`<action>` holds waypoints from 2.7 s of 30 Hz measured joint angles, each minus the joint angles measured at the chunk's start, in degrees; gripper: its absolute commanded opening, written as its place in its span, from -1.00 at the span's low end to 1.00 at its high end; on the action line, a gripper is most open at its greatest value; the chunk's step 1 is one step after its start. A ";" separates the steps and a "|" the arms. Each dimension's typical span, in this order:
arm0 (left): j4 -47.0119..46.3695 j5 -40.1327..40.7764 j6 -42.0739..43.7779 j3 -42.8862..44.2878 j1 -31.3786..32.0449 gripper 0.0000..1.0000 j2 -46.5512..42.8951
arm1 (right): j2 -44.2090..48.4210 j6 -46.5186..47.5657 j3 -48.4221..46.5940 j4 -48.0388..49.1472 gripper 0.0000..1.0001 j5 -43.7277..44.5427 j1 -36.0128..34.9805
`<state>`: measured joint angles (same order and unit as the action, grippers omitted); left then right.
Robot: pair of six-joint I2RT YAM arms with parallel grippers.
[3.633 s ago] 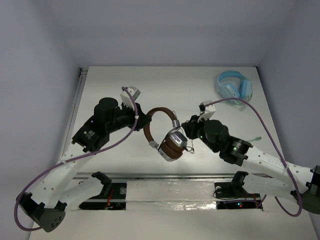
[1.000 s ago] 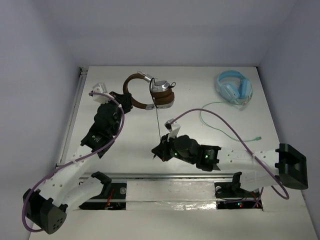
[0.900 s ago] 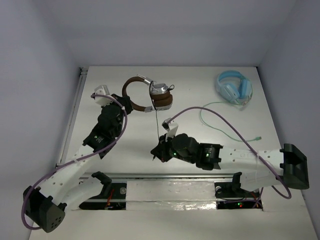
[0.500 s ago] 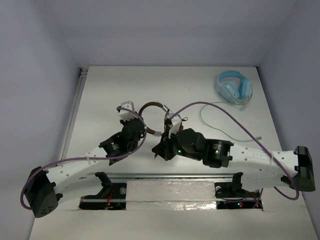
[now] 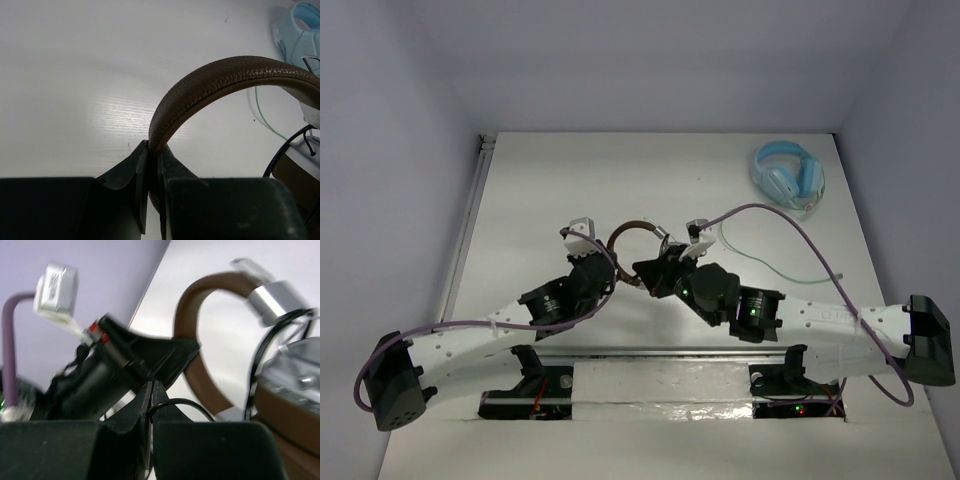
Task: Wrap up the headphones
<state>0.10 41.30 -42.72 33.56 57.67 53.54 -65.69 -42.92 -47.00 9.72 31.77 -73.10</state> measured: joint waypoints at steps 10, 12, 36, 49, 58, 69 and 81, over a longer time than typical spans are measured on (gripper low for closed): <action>1.62 -0.35 -4.96 -0.17 2.67 -1.00 2.21 | -0.11 -7.87 3.45 7.87 -0.82 7.82 5.99; 1.64 -0.33 -5.84 -0.17 3.10 -1.00 3.04 | -0.11 -9.33 4.66 8.72 -0.71 7.78 7.45; 8.87 -6.88 -8.24 2.78 6.14 -1.00 6.84 | -0.04 -18.21 10.01 17.77 0.15 1.27 19.71; 12.50 -7.17 -7.74 4.57 6.14 -1.00 6.60 | 3.85 -14.16 10.01 13.53 -0.42 0.55 21.77; 12.22 -0.92 -2.93 7.08 6.03 -1.00 8.63 | 24.50 -3.52 9.92 0.68 -1.00 5.95 21.77; -2.14 -5.42 9.22 11.72 -8.59 -1.00 20.70 | 38.88 -0.81 11.78 -17.25 -0.99 6.19 21.77; -12.00 -17.81 14.16 22.64 -22.08 -1.00 43.30 | 38.49 -0.83 14.01 -22.64 -0.92 5.44 21.77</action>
<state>-11.90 23.49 -28.56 56.21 35.59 96.84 -27.20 -43.75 -32.99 -12.93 37.21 -51.33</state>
